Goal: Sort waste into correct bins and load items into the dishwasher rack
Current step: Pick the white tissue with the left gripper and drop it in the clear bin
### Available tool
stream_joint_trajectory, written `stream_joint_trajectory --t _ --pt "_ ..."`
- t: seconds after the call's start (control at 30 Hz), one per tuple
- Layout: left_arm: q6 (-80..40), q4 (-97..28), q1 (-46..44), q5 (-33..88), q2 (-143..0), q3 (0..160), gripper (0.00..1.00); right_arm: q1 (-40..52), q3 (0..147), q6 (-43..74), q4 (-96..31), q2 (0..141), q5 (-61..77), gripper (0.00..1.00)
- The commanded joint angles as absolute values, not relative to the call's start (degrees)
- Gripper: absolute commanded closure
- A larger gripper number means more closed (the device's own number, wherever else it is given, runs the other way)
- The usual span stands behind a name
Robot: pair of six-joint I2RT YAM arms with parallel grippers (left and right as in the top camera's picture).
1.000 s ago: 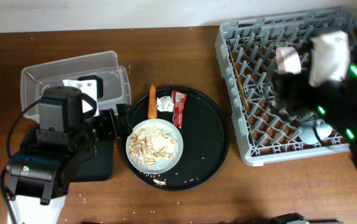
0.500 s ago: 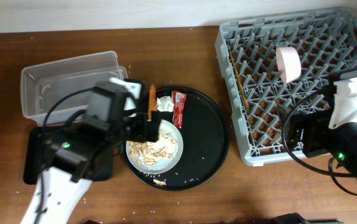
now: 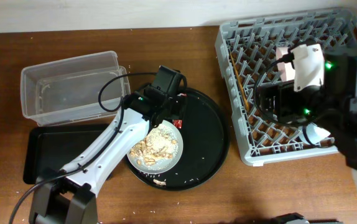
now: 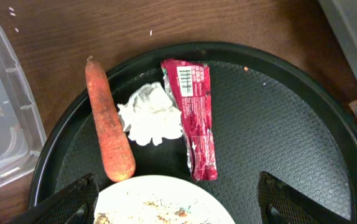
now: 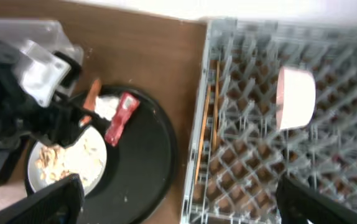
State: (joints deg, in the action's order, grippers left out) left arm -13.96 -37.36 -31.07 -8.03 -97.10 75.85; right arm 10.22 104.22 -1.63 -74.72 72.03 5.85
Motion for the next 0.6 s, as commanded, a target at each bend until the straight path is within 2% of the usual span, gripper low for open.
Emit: stream_joint_trajectory --t 0.0,0.07,0.13,0.4,0.57 --pt "-13.87 -37.54 -30.85 -9.08 -97.56 75.81 0.19 10.48 104.64 -7.33 -73.69 59.42 8.16 0.02" --pt "-13.87 -37.52 -30.85 -10.13 -97.56 75.81 0.18 10.48 97.51 -8.78 -72.73 46.13 4.86 0.02" --pt "-13.85 -37.80 -30.85 -10.55 -97.56 75.81 0.18 10.48 91.39 -8.14 -67.16 39.20 4.89 0.02" --pt "-14.52 -34.68 -29.34 -10.31 -102.63 75.81 0.19 10.48 90.54 -8.14 -67.40 37.98 4.91 0.02" --pt "-14.04 -27.46 -29.45 -7.70 -110.91 75.81 0.41 10.48 90.54 -8.14 -67.42 37.98 4.91 0.01"
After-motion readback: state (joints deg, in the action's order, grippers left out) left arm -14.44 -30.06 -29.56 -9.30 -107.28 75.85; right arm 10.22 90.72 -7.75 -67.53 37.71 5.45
